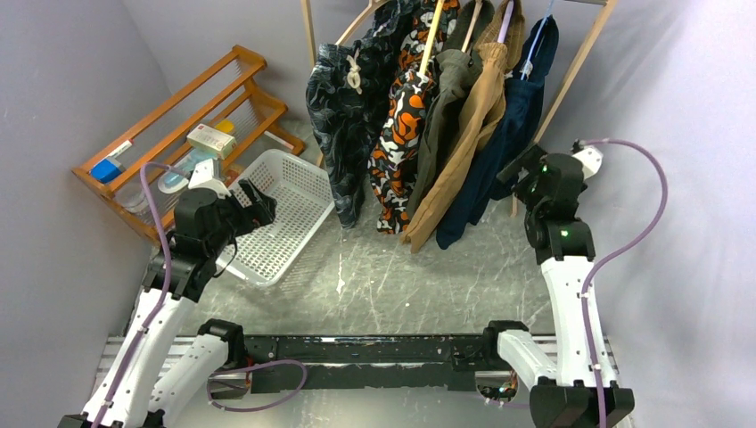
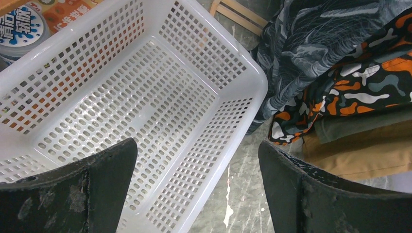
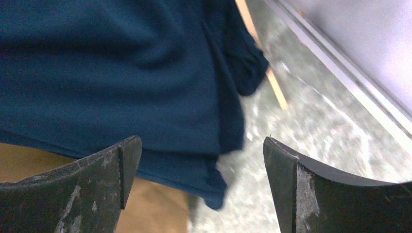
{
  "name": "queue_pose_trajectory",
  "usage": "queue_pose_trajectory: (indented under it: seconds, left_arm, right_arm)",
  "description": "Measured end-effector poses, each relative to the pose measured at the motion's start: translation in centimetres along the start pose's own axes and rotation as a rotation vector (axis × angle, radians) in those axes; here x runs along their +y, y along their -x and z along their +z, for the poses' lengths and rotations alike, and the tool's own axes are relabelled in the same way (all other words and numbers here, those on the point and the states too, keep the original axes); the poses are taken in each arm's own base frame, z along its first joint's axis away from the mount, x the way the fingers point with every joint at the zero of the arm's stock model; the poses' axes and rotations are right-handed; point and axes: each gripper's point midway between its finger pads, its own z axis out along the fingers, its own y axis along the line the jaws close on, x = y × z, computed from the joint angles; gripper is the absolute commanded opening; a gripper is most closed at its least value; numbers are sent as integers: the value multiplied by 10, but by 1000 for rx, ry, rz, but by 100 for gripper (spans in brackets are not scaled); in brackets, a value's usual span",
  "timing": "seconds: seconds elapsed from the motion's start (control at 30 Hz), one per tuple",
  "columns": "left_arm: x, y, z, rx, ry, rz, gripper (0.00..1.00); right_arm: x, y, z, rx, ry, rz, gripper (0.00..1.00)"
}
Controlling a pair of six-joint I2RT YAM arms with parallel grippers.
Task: Remove the shorts from the hanger
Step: Pick up the hanger from the clothes rod.
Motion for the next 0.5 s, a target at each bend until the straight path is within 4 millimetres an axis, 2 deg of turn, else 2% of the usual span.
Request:
queue_pose_trajectory:
  seconds: [0.17,0.27,0.4,0.5]
  left_arm:
    - [4,-5,2,19,8,42,99]
    - [12,-4,-1,7,43,59,99]
    - [22,1,-15,-74,52,70,99]
    - [26,0,-23,-123,37,82,99]
  right_arm:
    - [35,74,-20,-155,100,92,100]
    - [49,122,-38,-283,135,108,95]
    - [65,158,-50,-362,179,78,85]
    - [87,176,-47,-366,238,48,79]
